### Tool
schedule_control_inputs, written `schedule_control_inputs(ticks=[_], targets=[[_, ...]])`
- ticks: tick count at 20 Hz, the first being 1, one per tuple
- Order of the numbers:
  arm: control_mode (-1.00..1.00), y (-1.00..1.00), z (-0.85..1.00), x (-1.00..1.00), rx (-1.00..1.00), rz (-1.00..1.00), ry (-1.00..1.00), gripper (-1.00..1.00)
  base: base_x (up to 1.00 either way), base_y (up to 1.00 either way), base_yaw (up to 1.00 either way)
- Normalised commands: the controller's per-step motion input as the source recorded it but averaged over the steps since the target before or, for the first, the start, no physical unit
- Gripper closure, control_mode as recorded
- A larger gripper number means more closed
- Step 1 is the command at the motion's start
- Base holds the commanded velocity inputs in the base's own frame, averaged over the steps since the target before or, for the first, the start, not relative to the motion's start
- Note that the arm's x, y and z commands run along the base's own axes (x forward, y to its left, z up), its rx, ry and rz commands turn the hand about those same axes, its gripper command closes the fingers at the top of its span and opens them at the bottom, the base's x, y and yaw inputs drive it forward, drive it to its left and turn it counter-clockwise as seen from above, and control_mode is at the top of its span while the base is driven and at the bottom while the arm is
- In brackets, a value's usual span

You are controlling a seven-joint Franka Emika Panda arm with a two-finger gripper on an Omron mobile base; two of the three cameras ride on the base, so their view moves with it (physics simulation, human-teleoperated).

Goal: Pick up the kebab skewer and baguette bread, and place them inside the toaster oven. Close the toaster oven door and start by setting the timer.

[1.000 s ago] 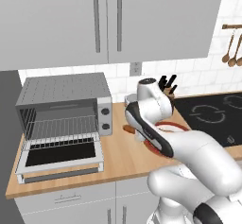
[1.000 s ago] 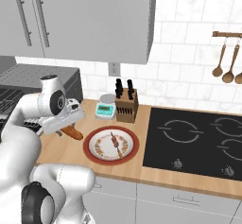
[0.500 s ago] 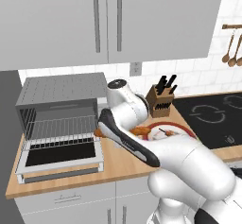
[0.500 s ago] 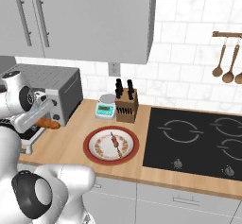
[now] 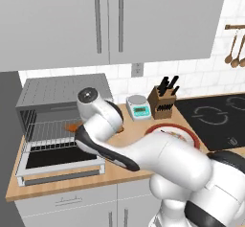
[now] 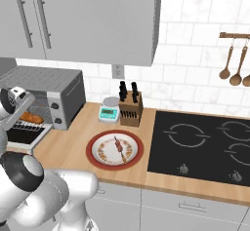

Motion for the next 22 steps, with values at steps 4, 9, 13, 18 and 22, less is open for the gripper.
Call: schedule_control_inputs(ticks=[4,9,13,18,22], targets=[[-1.00,0.88,-0.01,0.45,0.01,-0.01,-0.22,1.00,0.00,0.00,0.00],[-1.00,0.43,-0.01,0.44,0.00,0.00,-0.19,1.00,0.00,0.00,0.00],[-1.00,0.31,-0.10,0.12,0.00,0.00,-0.13,1.00,0.00,0.00,0.00],[-1.00,0.16,-0.29,0.07,0.00,0.01,-0.15,1.00,0.00,0.00,0.00],[-1.00,0.02,-0.13,0.19,0.00,0.04,-0.12,1.00,0.00,0.00,0.00]])
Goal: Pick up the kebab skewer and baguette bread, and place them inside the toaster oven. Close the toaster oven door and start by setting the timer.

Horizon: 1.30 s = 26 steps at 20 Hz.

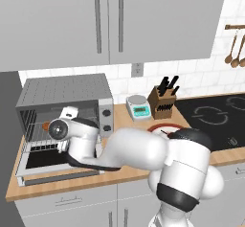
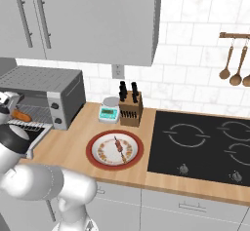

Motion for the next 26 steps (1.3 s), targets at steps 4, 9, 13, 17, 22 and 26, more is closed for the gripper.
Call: schedule_control_inputs(ticks=[4,9,13,17,22,26], targets=[[-1.00,0.01,0.00,0.20,0.00,0.05,-0.03,1.00,0.00,0.00,0.00],[-1.00,0.02,0.01,0.21,0.00,0.04,0.00,1.00,0.00,0.00,0.00],[-1.00,0.05,0.00,0.32,0.00,0.06,0.01,1.00,0.00,0.00,0.00],[-1.00,0.08,-0.01,0.22,0.00,0.07,0.01,1.00,0.00,0.00,0.00],[-1.00,0.07,-0.05,0.08,0.00,0.07,0.03,1.00,0.00,0.00,0.00],[-1.00,0.06,-0.13,0.08,0.00,0.04,0.04,1.00,0.00,0.00,0.00]])
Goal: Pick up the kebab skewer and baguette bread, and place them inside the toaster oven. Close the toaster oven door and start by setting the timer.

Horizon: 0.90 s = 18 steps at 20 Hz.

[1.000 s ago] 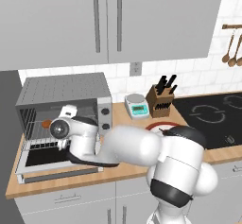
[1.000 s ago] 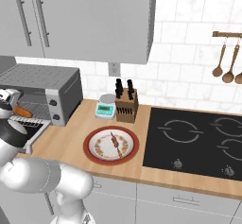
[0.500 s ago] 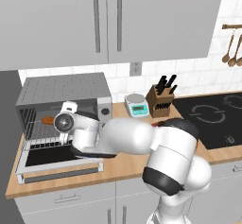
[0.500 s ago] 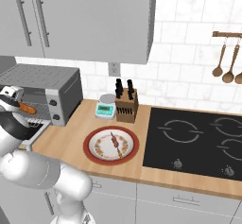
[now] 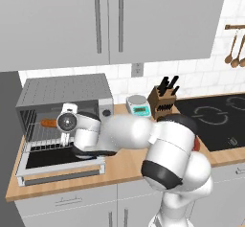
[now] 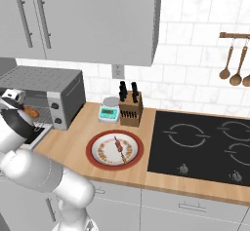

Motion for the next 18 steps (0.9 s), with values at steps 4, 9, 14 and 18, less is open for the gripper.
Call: schedule_control_inputs(ticks=[4,9,14,18], targets=[[-1.00,0.08,-0.13,0.14,-0.01,0.03,0.04,1.00,0.00,0.00,0.00],[-1.00,0.14,-0.13,0.05,-0.03,0.01,0.03,1.00,0.00,0.00,0.00],[-1.00,0.08,-0.20,-0.01,-0.05,0.00,0.03,-1.00,0.00,0.00,0.00],[-1.00,0.00,-0.24,-0.03,-0.06,0.00,0.00,-1.00,0.00,0.00,0.00]])
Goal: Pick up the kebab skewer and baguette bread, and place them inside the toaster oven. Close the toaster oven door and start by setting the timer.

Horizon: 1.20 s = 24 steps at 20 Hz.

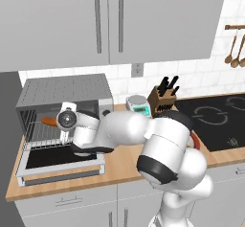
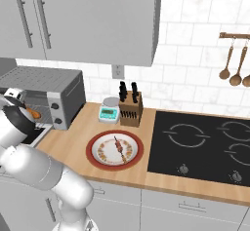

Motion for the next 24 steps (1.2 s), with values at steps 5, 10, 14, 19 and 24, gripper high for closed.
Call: schedule_control_inputs(ticks=[5,10,14,19,24], targets=[[-1.00,0.00,-0.14,-0.08,-0.06,0.00,0.02,-1.00,0.00,0.00,0.00],[-1.00,0.00,-0.02,0.00,-0.04,0.00,0.05,-1.00,0.00,0.00,0.00],[-1.00,0.00,0.01,-0.09,-0.02,0.00,0.10,-1.00,0.00,0.00,0.00],[-1.00,0.00,0.04,-0.12,0.00,0.00,0.17,-1.00,0.00,0.00,0.00],[-1.00,0.00,0.00,0.00,-0.01,0.00,0.12,-1.00,0.00,0.00,0.00]])
